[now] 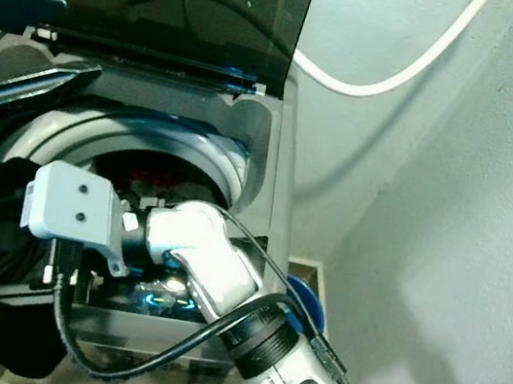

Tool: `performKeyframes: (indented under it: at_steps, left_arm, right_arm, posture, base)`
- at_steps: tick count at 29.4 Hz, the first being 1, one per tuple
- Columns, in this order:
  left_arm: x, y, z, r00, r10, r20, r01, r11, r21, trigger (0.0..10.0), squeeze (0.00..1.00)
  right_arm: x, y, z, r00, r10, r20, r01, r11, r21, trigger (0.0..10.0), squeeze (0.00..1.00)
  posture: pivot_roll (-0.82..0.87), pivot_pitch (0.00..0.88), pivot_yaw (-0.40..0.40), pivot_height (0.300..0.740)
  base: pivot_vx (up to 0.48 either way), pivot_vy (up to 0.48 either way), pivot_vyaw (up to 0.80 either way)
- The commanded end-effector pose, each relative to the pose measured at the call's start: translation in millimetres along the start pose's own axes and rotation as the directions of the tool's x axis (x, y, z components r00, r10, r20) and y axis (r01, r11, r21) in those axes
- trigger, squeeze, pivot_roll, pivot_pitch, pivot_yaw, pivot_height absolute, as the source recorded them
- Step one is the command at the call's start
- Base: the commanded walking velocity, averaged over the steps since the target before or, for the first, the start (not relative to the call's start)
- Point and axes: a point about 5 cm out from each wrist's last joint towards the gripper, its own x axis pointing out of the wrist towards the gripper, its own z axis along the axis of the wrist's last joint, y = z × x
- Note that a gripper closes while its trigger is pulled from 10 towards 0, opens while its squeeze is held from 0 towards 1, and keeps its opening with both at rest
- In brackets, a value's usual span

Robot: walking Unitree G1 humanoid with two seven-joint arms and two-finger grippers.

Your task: Clothes washing

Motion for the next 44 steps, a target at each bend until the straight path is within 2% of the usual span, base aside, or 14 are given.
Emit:
performKeyframes:
  at_steps: [1,9,10,12,22,23,24,25,44]
  left_arm:
    - [1.1,-1.3,-1.8,1.000,-0.013,-0.004,0.013,1.000,-0.004,10.0,0.00]
    - [6.0,-4.1,-6.8,0.999,-0.040,-0.007,0.040,0.999,-0.034,10.0,0.00]
    - [6.7,-4.4,-7.5,0.999,-0.043,-0.007,0.043,0.998,-0.038,10.0,0.00]
    - [7.1,-4.2,-7.7,0.999,-0.045,-0.006,0.045,0.998,-0.040,10.0,0.00]
    - [7.5,-5.9,-10.5,0.999,-0.048,-0.011,0.047,0.998,-0.049,10.0,0.00]
    - [7.4,-6.1,-10.6,0.999,-0.047,-0.012,0.046,0.998,-0.051,10.0,0.00]
    - [7.4,-6.1,-10.7,0.999,-0.047,-0.013,0.046,0.998,-0.052,10.0,0.00]
    - [7.3,-6.1,-10.7,0.999,-0.046,-0.013,0.046,0.998,-0.053,10.0,0.00]
    - [6.9,-5.9,-11.2,0.999,-0.041,-0.016,0.040,0.998,-0.055,10.0,0.00]
  right_arm:
    - [4.2,4.3,1.3,1.000,0.031,0.000,-0.031,1.000,-0.002,10.0,0.00]
    - [7.4,4.6,-1.9,0.998,-0.006,-0.067,0.005,1.000,-0.015,10.0,0.00]
    - [9.2,2.7,-6.7,0.993,-0.031,-0.118,0.027,0.999,-0.036,10.0,0.00]
    - [10.3,1.3,-10.0,0.987,-0.047,-0.152,0.040,0.998,-0.052,10.0,0.00]
    - [15.5,4.7,-20.8,0.972,-0.047,-0.229,0.031,0.997,-0.072,10.0,0.00]
    - [17.0,5.5,-21.6,0.971,-0.049,-0.233,0.033,0.997,-0.074,4.8,0.00]
    - [18.0,5.9,-21.9,0.971,-0.053,-0.234,0.036,0.997,-0.075,4.8,0.00]
    - [18.7,5.2,-21.9,0.970,-0.064,-0.234,0.047,0.996,-0.077,0.0,0.00]
    - [16.8,-9.3,-20.0,0.955,-0.205,-0.216,0.185,0.977,-0.108,0.0,0.00]
  posture:
    - [0.11,0.096,0.025,0.740]
    - [0.10,0.107,0.035,0.740]
    - [0.10,0.111,0.037,0.740]
    - [0.10,0.111,0.037,0.740]
    - [0.11,0.113,0.036,0.740]
    - [0.11,0.117,0.035,0.740]
    - [0.11,0.117,0.035,0.740]
    - [0.11,0.119,0.034,0.740]
    - [0.11,0.121,0.036,0.740]
  base:
    - [0.000,0.000,0.00]
    - [0.000,0.000,0.00]
    - [0.000,0.000,0.00]
    - [0.000,0.000,0.00]
    - [0.000,0.000,0.00]
    - [0.000,0.000,0.00]
    - [0.000,0.000,0.00]
    - [0.000,0.000,0.00]
    - [0.000,0.000,0.00]
